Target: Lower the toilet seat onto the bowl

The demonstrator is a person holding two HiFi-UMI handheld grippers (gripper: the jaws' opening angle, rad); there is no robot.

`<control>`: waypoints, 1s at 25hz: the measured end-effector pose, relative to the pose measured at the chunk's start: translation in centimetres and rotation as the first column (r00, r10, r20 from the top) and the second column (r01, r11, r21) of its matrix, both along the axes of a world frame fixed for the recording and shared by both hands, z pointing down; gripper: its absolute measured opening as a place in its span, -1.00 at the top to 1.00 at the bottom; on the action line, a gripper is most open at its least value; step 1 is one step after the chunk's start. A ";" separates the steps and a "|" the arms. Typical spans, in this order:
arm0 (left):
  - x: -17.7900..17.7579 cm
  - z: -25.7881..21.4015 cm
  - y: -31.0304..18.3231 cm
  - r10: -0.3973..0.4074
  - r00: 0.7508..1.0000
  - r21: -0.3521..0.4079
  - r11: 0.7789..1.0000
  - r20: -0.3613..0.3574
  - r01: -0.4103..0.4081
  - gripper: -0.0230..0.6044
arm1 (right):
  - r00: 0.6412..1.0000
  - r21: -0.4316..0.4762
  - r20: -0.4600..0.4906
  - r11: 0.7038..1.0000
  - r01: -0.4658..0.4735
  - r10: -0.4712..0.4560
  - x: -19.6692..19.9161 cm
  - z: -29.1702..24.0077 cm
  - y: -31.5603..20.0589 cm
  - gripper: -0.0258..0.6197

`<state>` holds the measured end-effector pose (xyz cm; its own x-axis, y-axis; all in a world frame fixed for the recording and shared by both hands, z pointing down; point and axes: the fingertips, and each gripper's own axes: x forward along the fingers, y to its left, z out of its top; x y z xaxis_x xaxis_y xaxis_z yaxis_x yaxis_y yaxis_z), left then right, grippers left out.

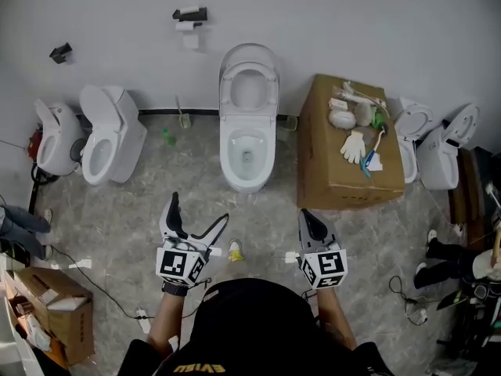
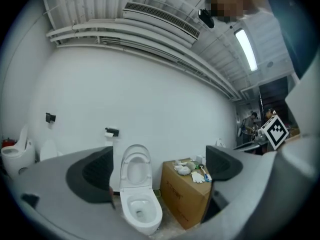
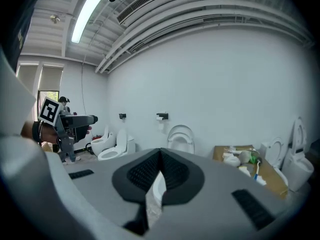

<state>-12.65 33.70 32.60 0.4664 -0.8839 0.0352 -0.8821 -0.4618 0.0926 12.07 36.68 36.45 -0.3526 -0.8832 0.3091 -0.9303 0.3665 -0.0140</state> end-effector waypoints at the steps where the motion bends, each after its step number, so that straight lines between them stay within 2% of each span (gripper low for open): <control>1: -0.6 -0.2 -0.9 -0.002 1.000 0.004 1.000 -0.009 0.002 -0.92 | 1.000 0.003 0.001 1.000 -0.002 0.002 -0.4 -0.3 -0.8 0.94; 7: -4.2 -0.3 -6.5 -0.015 1.000 0.017 1.000 0.018 0.015 -0.92 | 0.999 0.008 0.029 0.999 -0.033 0.033 -2.1 -0.9 -5.6 0.94; 10: -5.2 -0.5 -8.5 0.011 1.000 0.025 1.000 -0.008 -0.011 -0.92 | 0.999 0.011 0.023 0.999 -0.050 0.049 -3.0 -1.0 -7.6 0.94; 15: -5.0 -0.9 -11.4 0.093 0.995 0.037 0.995 -0.020 -0.092 -0.92 | 0.997 0.009 0.017 0.997 -0.077 0.077 -4.1 -1.2 -11.1 0.94; 18: -4.3 -0.4 -12.2 0.142 0.990 0.046 0.989 0.006 -0.142 -0.92 | 0.998 -0.007 0.003 0.998 -0.058 0.058 -5.7 -0.7 -11.9 0.94; 22: -4.0 0.7 -13.4 0.154 0.988 0.031 0.988 -0.001 -0.154 -0.92 | 0.998 -0.046 -0.003 0.997 -0.066 0.066 -6.0 0.7 -12.6 0.94; 25: -4.2 1.2 -14.7 0.155 0.988 0.027 0.987 0.020 -0.156 -0.92 | 0.997 -0.048 -0.002 0.996 -0.074 0.074 -6.0 0.8 -14.1 0.94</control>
